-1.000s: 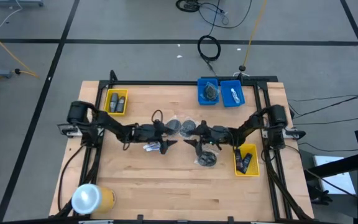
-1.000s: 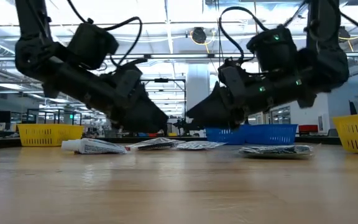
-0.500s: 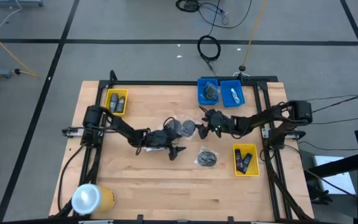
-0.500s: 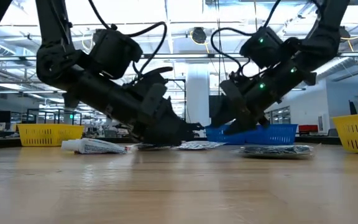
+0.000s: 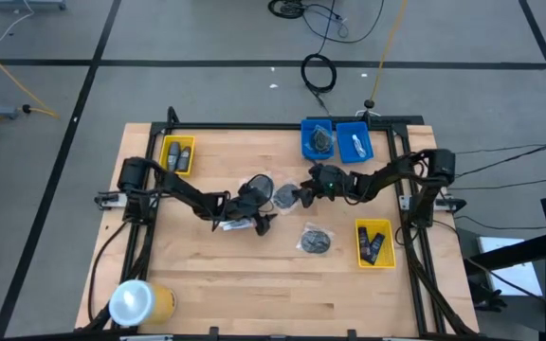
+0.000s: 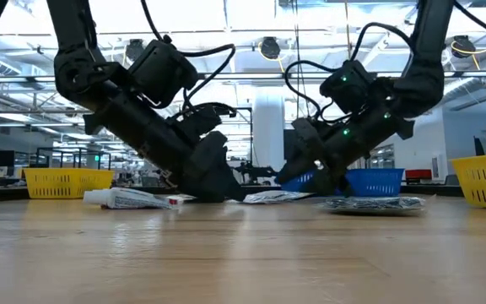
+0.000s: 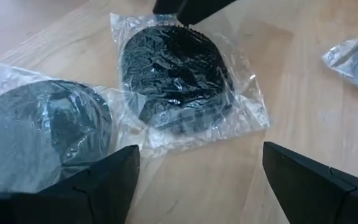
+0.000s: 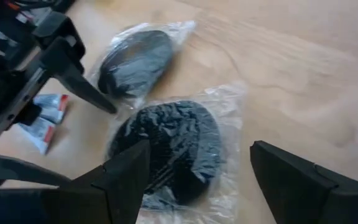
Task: Pick & Place Travel size toiletries
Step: Put the black hairbrush into the left blue bin
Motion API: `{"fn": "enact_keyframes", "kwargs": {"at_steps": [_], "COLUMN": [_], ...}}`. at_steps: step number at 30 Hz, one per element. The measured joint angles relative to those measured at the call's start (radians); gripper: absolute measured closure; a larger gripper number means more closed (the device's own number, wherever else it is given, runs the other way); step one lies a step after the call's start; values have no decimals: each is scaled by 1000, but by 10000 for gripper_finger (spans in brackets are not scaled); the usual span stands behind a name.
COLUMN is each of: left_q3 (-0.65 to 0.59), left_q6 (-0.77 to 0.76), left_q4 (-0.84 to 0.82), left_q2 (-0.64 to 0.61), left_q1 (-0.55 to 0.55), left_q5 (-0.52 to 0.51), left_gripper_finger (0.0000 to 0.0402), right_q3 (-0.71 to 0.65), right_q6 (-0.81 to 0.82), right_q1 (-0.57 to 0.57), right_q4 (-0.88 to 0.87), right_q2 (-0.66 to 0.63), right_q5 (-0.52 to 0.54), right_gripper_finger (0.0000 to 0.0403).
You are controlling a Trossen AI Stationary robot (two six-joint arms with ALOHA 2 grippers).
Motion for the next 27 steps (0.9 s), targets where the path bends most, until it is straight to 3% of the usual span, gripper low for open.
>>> {"fn": "enact_keyframes", "kwargs": {"at_steps": [9,15,20,27], "left_q3": [0,-1,-1,-1], "left_q6": [-12,-11,-12,-8], "left_q4": [7,40,39,28], "left_q2": [-1,-1,-1,-21], "left_q1": [9,8,8,0], "left_q5": [-16,-17,-24,-24], "left_gripper_finger": [66,66,66,66], "right_q3": [0,0,-2,-3], "right_q6": [1,-14,-24,-143], "right_q1": [5,24,28,33], "right_q4": [8,15,33,7], "right_q2": [1,3,4,6], "right_q5": [-138,-160,-141,-106], "right_gripper_finger": [137,171,239,380]}}
